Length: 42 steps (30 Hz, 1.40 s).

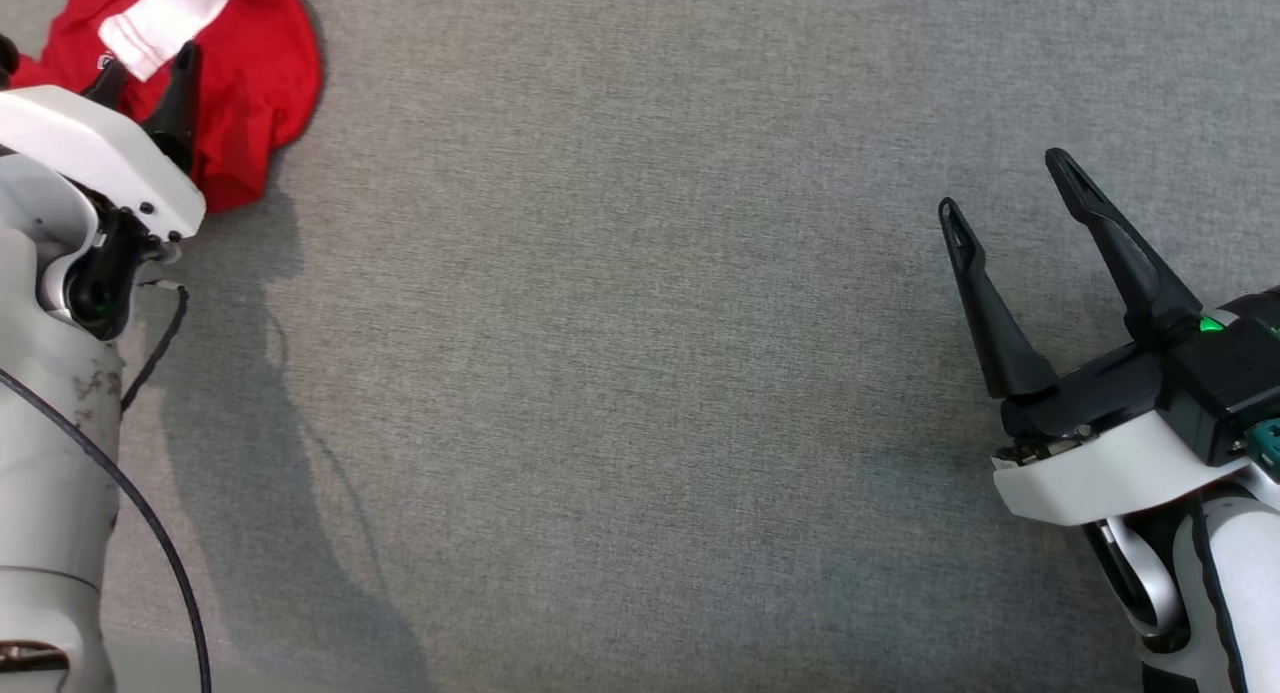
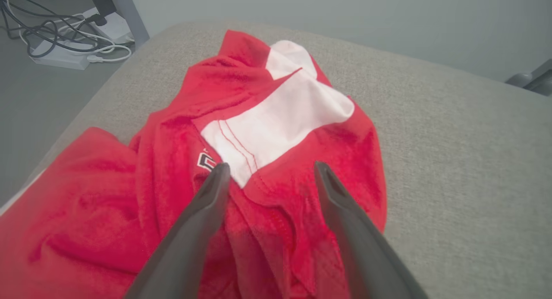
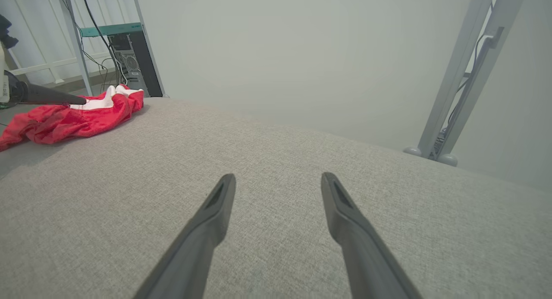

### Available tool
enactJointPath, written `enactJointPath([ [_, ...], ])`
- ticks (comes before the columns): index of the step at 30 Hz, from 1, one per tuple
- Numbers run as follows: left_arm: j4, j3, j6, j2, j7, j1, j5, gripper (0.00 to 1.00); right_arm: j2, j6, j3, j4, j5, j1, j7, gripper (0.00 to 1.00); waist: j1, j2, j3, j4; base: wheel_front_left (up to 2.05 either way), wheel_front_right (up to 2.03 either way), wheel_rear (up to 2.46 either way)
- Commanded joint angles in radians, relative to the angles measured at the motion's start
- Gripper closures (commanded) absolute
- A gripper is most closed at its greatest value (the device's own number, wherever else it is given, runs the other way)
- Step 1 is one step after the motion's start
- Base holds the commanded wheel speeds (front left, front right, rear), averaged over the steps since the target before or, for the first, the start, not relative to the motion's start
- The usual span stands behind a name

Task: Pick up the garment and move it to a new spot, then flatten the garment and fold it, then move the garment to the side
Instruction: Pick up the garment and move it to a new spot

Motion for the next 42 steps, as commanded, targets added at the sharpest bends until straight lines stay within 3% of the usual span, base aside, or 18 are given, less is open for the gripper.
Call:
enactJointPath([
  [1,0.030,-0.006,-0.001,0.021,0.000,-0.029,0.001,0.00,0.001,0.000,-0.001,-0.006,-0.005,-0.009,-0.009,0.00,0.0000,0.0000,0.009,-0.010,0.00,0.00,0.00],
  [7,0.126,-0.026,-0.001,0.024,0.008,-0.071,-0.007,0.00,0.006,0.000,-0.003,-0.002,-0.009,-0.008,-0.017,0.00,0.0000,0.0000,0.019,-0.019,0.00,0.00,0.00],
  [8,0.138,-0.029,-0.001,0.023,0.010,-0.076,-0.014,0.57,0.007,0.000,-0.003,-0.001,-0.011,-0.008,-0.018,0.00,0.0000,0.0000,0.020,-0.019,0.00,0.00,0.00],
  [9,0.146,-0.033,-0.001,0.023,0.011,-0.081,-0.019,1.00,0.008,0.000,-0.002,0.001,-0.012,-0.008,-0.018,0.00,0.0000,0.0000,0.020,-0.019,0.00,0.00,0.00],
  [18,0.112,-0.098,-0.001,0.031,-0.097,-0.056,-0.071,1.00,0.014,0.000,0.005,0.025,-0.009,-0.004,-0.030,0.00,0.0000,0.0000,-0.012,-0.011,0.00,0.00,0.00],
  [28,-0.061,-0.208,-0.001,0.034,-0.277,0.013,-0.090,1.00,0.043,0.000,0.022,0.093,0.018,0.004,-0.077,0.00,0.0000,0.0000,-0.138,-0.012,0.00,0.00,0.00],
  [34,-0.208,-0.242,0.000,-0.026,-0.283,0.060,-0.119,1.00,0.068,0.000,0.019,0.130,0.030,0.009,-0.109,0.00,0.0000,0.0000,-0.194,-0.041,0.00,0.00,0.00],
  [42,-0.400,-0.333,0.060,-0.124,-0.230,0.116,-0.084,1.00,0.095,0.000,0.002,0.146,0.035,-0.005,-0.144,0.00,0.0000,0.0000,-0.202,-0.135,0.00,0.00,0.00],
])
